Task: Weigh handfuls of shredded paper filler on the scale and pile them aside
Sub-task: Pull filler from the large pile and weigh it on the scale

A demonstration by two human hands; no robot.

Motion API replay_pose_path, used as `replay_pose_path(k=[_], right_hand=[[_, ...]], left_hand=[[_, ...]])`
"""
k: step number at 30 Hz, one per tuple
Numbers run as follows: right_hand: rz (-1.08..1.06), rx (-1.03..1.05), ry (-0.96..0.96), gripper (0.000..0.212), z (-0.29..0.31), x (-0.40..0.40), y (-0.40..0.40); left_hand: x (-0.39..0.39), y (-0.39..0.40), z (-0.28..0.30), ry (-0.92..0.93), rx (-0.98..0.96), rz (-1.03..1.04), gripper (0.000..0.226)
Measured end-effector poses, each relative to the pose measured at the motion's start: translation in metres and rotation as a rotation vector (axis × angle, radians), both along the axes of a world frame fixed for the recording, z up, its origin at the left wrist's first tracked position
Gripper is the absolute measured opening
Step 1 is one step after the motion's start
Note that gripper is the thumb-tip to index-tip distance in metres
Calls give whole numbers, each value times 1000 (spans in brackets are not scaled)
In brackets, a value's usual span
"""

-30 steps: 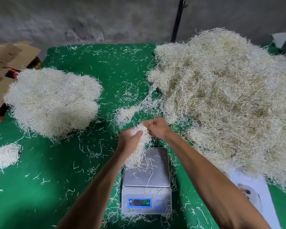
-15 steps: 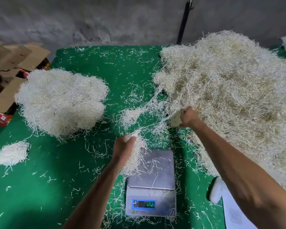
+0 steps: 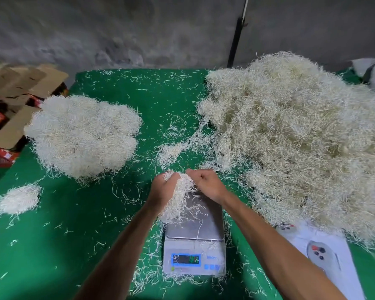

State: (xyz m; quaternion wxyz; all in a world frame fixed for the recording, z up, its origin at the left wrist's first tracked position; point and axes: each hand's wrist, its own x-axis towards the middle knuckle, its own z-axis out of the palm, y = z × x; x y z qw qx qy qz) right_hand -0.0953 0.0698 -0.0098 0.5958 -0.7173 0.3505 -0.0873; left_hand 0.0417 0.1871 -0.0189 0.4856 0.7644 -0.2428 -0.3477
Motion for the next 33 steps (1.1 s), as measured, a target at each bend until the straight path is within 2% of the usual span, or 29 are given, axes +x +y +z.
replay_pose_path(k=[1, 2, 3, 4, 6, 8, 11, 12, 14, 15, 16, 18, 19, 20, 22, 24, 25, 26, 27, 29, 30, 32, 33], right_hand=[[-56, 25, -8, 62, 4, 0, 2], [-130, 57, -13, 60, 11, 1, 3], [-202, 91, -26, 55, 16, 2, 4], [-259, 115, -18, 46, 22, 6, 4], [-304, 109, 43, 29, 31, 15, 5], [-364, 196, 72, 20, 32, 23, 4], [-580, 572, -66, 17, 29, 12, -22], [-666, 596, -71, 20, 27, 0, -39], [-761, 468, 23, 32, 24, -28, -72], [-752, 409, 50, 37, 24, -36, -84], [-728, 352, 42, 40, 26, -38, -90], [-636, 392, -66, 39, 32, -28, -88], [-550, 368, -48, 34, 34, -21, -83], [-449, 260, 42, 29, 34, -17, -78], [-203, -220, 340, 25, 27, -15, -73], [-120, -643, 574, 25, 28, -22, -67], [-138, -777, 608, 25, 31, -26, -60], [-153, -822, 577, 29, 33, -28, -53], [-112, -766, 491, 39, 35, -30, -43], [60, -426, 253, 66, 38, -31, -11], [142, -276, 194, 79, 38, -30, 9], [230, -219, 210, 99, 31, -32, 41], [201, -230, 193, 95, 23, -33, 49]], left_hand=[[-3, 3, 8, 40, 9, 18, 28], [-6, 3, 15, 73, 52, 33, 37], [-11, 2, 19, 124, 101, 77, 66], [-16, 0, 25, 180, 133, 114, 85], [-27, -4, 34, 215, 151, 153, 92], [-37, -5, 39, 237, 124, 149, 89], [-28, 14, 40, 320, 7, 235, 75], [-19, 25, 39, 313, -56, 292, 62], [4, 47, 37, 269, -147, 338, 34], [15, 55, 32, 267, -165, 352, 22], [20, 61, 30, 256, -155, 370, 21], [18, 62, 25, 214, -92, 373, 33], [16, 59, 20, 209, -70, 354, 33], [11, 55, 17, 213, -53, 333, 30], [4, 51, 11, 246, -38, 317, 20], [-6, 47, 11, 288, 0, 321, 41], [-8, 45, 12, 321, 34, 300, 55], [-10, 42, 11, 367, 44, 277, 65], [-12, 39, 11, 413, 23, 268, 67], [-17, 31, 19, 557, -36, 311, 61], [-21, 28, 25, 662, -85, 337, 61], [-29, 21, 28, 860, -176, 384, 65], [-32, 20, 26, 884, -197, 383, 65]])
